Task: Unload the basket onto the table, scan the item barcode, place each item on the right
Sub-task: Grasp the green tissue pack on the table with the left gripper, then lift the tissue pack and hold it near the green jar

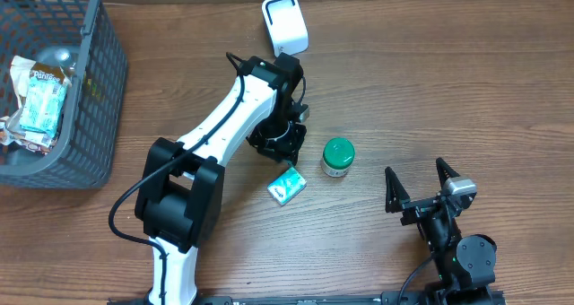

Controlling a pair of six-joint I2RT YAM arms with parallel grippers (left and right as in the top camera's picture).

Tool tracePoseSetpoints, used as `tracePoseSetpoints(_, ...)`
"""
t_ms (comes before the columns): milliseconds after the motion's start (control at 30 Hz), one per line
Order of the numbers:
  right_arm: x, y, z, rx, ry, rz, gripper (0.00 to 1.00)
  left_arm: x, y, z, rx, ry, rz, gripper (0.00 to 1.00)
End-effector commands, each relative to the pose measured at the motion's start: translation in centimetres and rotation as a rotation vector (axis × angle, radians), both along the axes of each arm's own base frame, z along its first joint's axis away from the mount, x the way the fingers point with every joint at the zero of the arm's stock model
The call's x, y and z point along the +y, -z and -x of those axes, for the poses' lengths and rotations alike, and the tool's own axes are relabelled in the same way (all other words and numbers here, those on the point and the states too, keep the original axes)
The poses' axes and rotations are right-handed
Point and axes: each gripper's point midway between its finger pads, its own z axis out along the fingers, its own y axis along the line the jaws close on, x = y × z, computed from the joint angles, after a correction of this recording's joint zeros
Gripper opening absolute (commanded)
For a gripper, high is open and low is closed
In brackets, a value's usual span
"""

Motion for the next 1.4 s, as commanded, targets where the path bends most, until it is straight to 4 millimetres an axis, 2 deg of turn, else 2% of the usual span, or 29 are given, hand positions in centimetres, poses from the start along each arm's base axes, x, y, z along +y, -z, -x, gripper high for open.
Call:
tracePoseSetpoints(0, 0.0, 0.2, 0.0, -0.004, 0.001, 0.003, 1.0, 1.7, 1.3, 0.6, -0.016, 0.102, -0.093, 0.38)
tracePoseSetpoints(133, 0.0, 0.2, 0.0, -0.004, 0.001, 0.003, 1.0, 2.1, 2.1, 1.5, 0.012, 0.135, -0.094, 0.34)
tracePoseSetpoints(300, 0.0, 0.2, 0.0, -0.004, 0.001, 0.003, 1.0, 2.7, 3.4, 2.6, 0.041, 0.145, -0.106, 0.36)
tracePoseSetpoints(467, 0.0, 0.2, 0.0, -0.004, 0.001, 0.003, 1.0, 1.0, 4.1, 4.1, 0.09, 0.198, 0.033, 0.38)
tracePoseSetpoints(733, 0.0, 0.2, 0.0, -0.004, 0.001, 0.003, 1.0, 1.1, 4.8, 3.8, 0.069, 0.204, 0.029, 0.4)
tracePoseSetpoints(900, 0.0, 0.2, 0.0, -0.004, 0.001, 0.003, 1.0, 1.1, 6.4, 3.9, 0.05, 0.178, 0.03, 0.38)
tracePoseSetpoints(967, 0.0, 0.2, 0.0, -0.004, 0.001, 0.003, 1.0, 1.3, 7.0, 4.1, 0.05, 0.171, 0.029, 0.32)
tracePoseSetpoints(1067, 0.0, 0.2, 0.0, -0.004, 0.001, 0.003, 1.0, 1.5, 7.4, 4.5, 0.06, 0.162, 0.023, 0.08)
tracePoseSetpoints(1100, 0.0, 0.2, 0.0, -0.004, 0.001, 0.003, 1.0, 1.5, 7.3, 4.5, 0.061, 0.162, 0.022, 0.04)
tracePoseSetpoints(1233, 0.0, 0.2, 0.0, -0.004, 0.001, 0.003, 1.0, 1.2, 6.0, 3.0, 0.024, 0.13, 0.01, 0.04)
tracePoseSetpoints(1367, 0.0, 0.2, 0.0, -0.004, 0.001, 0.003, 1.0, 2.3, 3.7, -0.7, -0.131, 0.059, -0.142, 0.04)
